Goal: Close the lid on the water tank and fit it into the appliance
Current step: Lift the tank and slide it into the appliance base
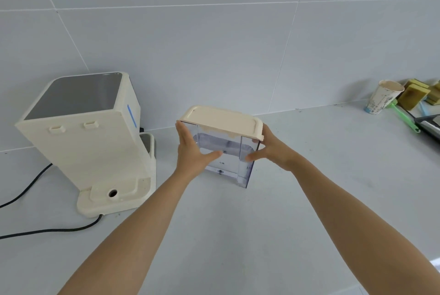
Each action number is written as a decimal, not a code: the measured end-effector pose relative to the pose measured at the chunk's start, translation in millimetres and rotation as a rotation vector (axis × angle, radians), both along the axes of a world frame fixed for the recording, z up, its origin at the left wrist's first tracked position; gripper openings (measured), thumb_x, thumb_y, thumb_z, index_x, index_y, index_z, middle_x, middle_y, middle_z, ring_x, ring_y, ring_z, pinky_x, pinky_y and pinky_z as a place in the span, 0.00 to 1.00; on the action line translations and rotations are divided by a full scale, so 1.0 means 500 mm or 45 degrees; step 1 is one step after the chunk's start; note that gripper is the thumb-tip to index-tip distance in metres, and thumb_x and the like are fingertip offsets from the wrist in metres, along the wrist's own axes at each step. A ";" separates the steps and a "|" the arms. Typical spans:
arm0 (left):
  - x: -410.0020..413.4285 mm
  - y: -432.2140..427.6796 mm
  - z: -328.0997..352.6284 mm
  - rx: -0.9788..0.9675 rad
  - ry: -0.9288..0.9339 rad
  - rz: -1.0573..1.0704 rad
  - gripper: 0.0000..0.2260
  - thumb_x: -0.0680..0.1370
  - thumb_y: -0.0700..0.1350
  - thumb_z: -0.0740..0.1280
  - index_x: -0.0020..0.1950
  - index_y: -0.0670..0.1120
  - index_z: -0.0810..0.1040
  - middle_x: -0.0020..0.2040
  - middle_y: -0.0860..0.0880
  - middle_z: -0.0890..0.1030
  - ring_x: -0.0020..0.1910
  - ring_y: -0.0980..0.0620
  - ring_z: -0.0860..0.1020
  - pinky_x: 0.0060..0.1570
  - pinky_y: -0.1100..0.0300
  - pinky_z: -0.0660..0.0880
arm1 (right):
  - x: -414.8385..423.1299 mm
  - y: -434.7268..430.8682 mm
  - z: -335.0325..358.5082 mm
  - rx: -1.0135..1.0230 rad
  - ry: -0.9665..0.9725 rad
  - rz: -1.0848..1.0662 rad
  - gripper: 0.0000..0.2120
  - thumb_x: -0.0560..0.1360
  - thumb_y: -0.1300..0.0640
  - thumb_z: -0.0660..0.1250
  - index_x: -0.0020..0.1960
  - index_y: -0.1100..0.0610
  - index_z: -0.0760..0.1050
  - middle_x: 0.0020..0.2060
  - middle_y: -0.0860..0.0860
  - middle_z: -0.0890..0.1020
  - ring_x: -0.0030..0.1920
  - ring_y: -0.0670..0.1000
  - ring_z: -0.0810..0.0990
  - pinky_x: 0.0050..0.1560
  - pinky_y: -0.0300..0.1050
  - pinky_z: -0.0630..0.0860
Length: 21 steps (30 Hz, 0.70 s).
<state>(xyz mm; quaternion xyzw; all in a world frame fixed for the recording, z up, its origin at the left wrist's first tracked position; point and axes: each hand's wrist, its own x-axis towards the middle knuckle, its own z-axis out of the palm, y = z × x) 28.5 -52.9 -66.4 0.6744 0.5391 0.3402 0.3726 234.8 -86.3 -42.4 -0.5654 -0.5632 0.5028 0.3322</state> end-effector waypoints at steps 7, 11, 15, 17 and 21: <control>-0.020 0.026 0.026 -0.210 0.041 -0.143 0.70 0.44 0.70 0.72 0.67 0.51 0.25 0.73 0.50 0.30 0.74 0.49 0.38 0.72 0.40 0.45 | -0.033 -0.011 -0.008 0.065 -0.270 0.066 0.42 0.62 0.65 0.75 0.69 0.55 0.56 0.59 0.48 0.65 0.58 0.49 0.66 0.60 0.45 0.69; -0.031 0.003 0.011 -0.283 -0.084 -0.315 0.70 0.44 0.65 0.76 0.68 0.57 0.27 0.75 0.53 0.39 0.74 0.52 0.46 0.71 0.43 0.55 | -0.073 -0.006 -0.021 0.115 -0.425 0.195 0.38 0.54 0.50 0.78 0.61 0.53 0.67 0.55 0.52 0.73 0.54 0.53 0.71 0.47 0.40 0.69; -0.039 -0.050 -0.010 -0.357 -0.221 -0.496 0.59 0.51 0.53 0.77 0.72 0.54 0.44 0.73 0.50 0.58 0.70 0.52 0.59 0.66 0.54 0.67 | -0.110 -0.009 -0.021 0.146 -0.453 0.269 0.38 0.54 0.50 0.77 0.61 0.50 0.66 0.55 0.52 0.73 0.56 0.53 0.71 0.48 0.43 0.72; -0.046 -0.069 -0.011 -0.332 -0.336 -0.490 0.51 0.53 0.49 0.78 0.70 0.52 0.54 0.69 0.50 0.66 0.68 0.53 0.65 0.62 0.62 0.70 | -0.129 -0.012 -0.016 0.172 -0.455 0.334 0.38 0.55 0.52 0.77 0.61 0.50 0.66 0.54 0.51 0.75 0.54 0.53 0.73 0.47 0.43 0.75; -0.091 -0.087 0.005 -0.271 -0.402 -0.440 0.37 0.57 0.45 0.76 0.64 0.50 0.67 0.61 0.50 0.76 0.61 0.56 0.74 0.52 0.69 0.73 | -0.155 -0.030 -0.013 0.094 -0.386 0.342 0.35 0.62 0.63 0.75 0.64 0.56 0.61 0.52 0.56 0.75 0.46 0.52 0.75 0.47 0.46 0.76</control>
